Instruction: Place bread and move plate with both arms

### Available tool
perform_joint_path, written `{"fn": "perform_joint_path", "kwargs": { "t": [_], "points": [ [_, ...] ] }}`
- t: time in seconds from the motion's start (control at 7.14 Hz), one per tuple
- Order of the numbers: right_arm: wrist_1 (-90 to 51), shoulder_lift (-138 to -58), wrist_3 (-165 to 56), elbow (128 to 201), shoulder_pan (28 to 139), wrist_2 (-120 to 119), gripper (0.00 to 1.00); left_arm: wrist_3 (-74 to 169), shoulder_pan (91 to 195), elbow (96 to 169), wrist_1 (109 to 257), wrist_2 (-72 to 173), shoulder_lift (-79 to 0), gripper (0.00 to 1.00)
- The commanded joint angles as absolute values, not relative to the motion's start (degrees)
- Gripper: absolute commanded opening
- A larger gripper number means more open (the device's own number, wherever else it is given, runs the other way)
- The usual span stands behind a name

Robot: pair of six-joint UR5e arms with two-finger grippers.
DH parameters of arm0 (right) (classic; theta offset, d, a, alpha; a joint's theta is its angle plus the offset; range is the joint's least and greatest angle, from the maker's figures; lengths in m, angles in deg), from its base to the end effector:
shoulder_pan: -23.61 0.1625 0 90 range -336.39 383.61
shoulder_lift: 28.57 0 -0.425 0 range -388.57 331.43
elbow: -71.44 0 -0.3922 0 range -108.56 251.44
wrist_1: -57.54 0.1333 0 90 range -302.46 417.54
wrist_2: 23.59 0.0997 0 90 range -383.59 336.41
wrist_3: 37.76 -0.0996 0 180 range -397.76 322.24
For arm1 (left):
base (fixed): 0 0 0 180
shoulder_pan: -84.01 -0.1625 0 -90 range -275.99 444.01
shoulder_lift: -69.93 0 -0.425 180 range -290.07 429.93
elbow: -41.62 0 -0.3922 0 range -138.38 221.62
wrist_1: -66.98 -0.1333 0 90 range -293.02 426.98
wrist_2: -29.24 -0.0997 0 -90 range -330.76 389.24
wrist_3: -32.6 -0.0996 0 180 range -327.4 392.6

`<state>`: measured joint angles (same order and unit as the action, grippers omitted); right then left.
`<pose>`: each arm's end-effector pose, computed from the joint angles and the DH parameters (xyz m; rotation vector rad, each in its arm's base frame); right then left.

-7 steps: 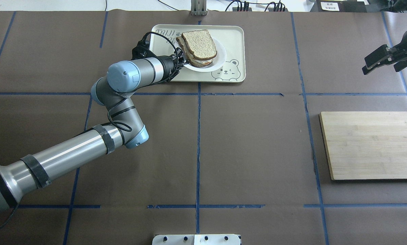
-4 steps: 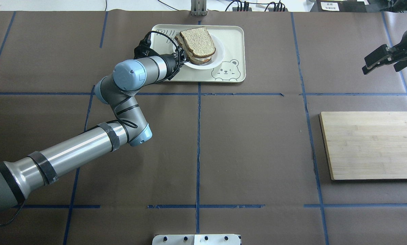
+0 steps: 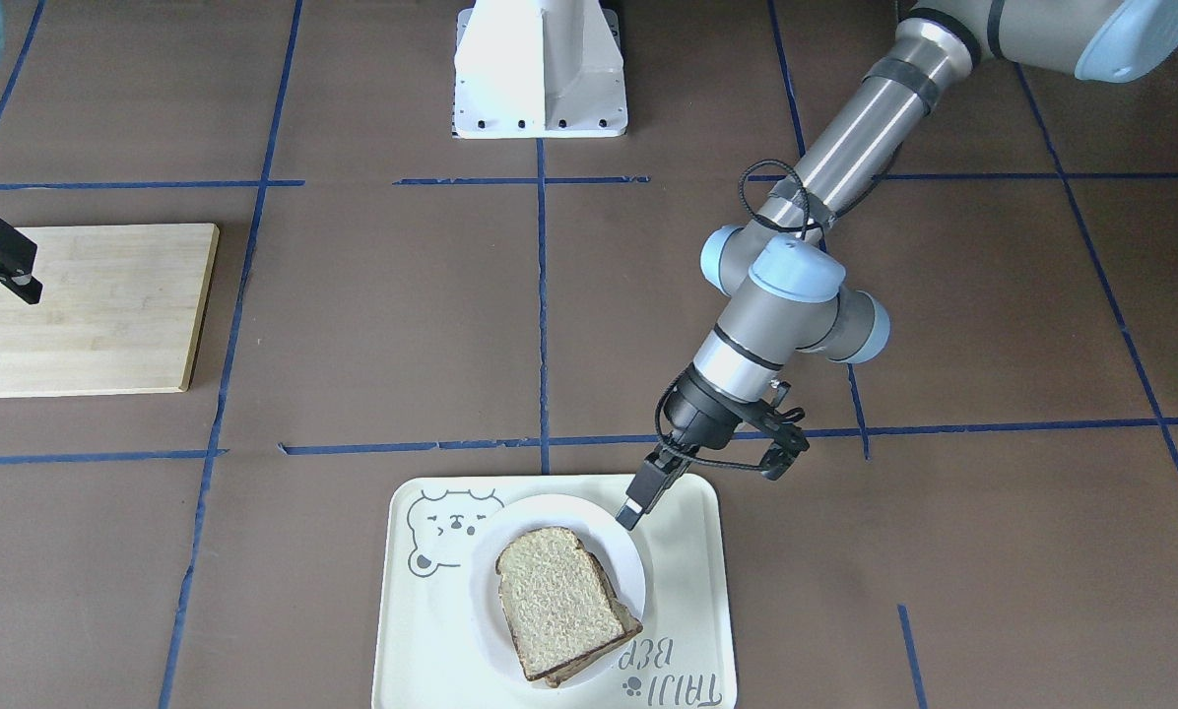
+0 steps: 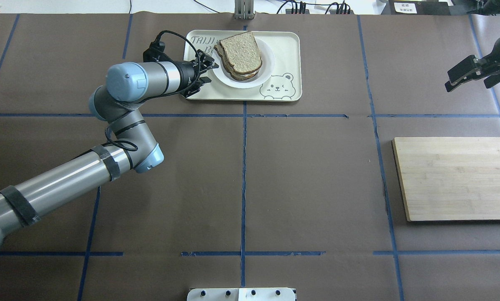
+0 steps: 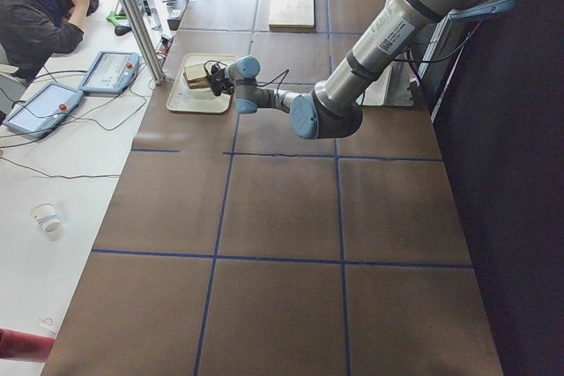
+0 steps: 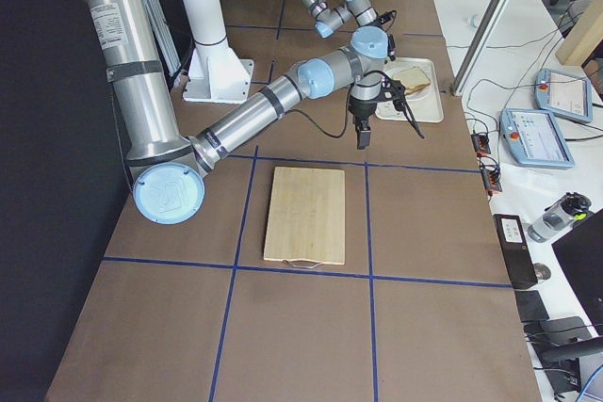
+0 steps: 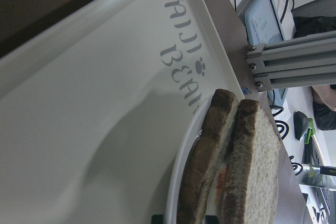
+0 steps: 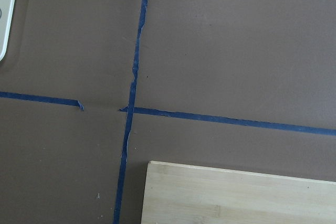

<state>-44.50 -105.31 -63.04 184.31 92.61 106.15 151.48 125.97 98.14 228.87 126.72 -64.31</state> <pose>-0.1273 -0.5258 0.3741 0.1024 -0.7862 -0.0750 0.5089 -0.6194 0.3075 0.0603 1.5085 -0.9122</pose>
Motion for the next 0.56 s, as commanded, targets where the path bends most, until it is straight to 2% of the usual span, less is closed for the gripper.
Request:
{"fn": "perform_joint_path", "kwargs": {
  "t": [0.0,0.28,0.42],
  "points": [
    [-44.50,-105.64,-62.37,184.21,92.69,106.05,1.00,148.81,131.62,110.39,220.22,136.86,-57.28,1.00],
    [-44.50,-108.71,-56.86,184.30,94.09,106.14,1.00,138.74,139.34,120.24,214.74,146.87,-49.03,1.00],
    [-44.58,-110.72,-52.48,184.30,96.19,106.31,1.00,133.72,144.60,121.76,214.55,151.53,-45.42,1.00]
  ]
}}
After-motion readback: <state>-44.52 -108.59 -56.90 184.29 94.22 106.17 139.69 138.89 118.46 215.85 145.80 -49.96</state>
